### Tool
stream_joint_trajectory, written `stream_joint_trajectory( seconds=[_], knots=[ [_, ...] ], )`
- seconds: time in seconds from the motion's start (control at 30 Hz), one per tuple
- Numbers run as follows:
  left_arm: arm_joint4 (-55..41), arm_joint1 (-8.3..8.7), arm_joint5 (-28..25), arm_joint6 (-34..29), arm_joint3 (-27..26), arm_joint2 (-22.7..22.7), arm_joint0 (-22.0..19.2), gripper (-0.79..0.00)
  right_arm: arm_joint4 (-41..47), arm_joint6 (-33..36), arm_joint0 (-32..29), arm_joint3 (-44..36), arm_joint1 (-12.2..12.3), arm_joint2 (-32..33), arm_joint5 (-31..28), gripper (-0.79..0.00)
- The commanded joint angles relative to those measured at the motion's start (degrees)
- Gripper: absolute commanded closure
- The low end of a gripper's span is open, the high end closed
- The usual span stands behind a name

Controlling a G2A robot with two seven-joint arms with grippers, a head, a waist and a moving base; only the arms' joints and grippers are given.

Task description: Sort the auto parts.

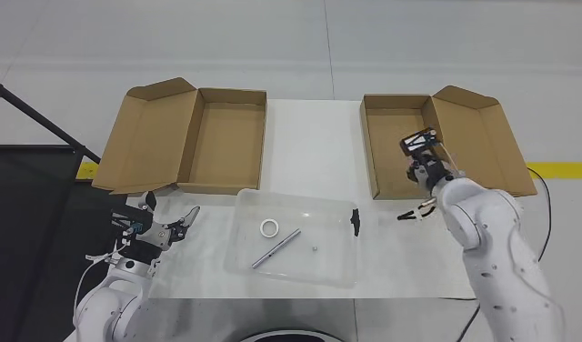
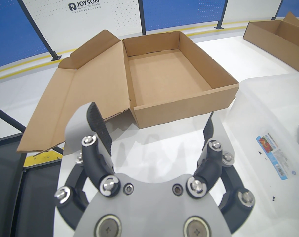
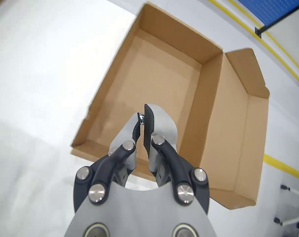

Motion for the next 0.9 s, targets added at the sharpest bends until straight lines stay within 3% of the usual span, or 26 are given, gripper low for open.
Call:
stream_joint_trajectory(
  seconds=[0.0,0.5,0.83,0.87],
  knots=[
    [0.0,0.00,0.0,0.0,0.0,0.0,0.0,-0.785,0.2,-0.2,1.8,4.2,-0.1,-0.5,-0.3,0.000],
    [0.0,0.00,0.0,0.0,0.0,0.0,0.0,-0.785,0.7,-2.5,20.6,31.1,-3.4,-12.4,-3.6,0.000],
    [0.0,0.00,0.0,0.0,0.0,0.0,0.0,-0.785,2.6,-3.3,25.4,39.7,-5.0,-15.9,-5.4,0.000],
    [0.0,0.00,0.0,0.0,0.0,0.0,0.0,-0.785,2.7,-3.3,25.5,39.8,-5.0,-15.9,-5.3,-0.055]
  ],
)
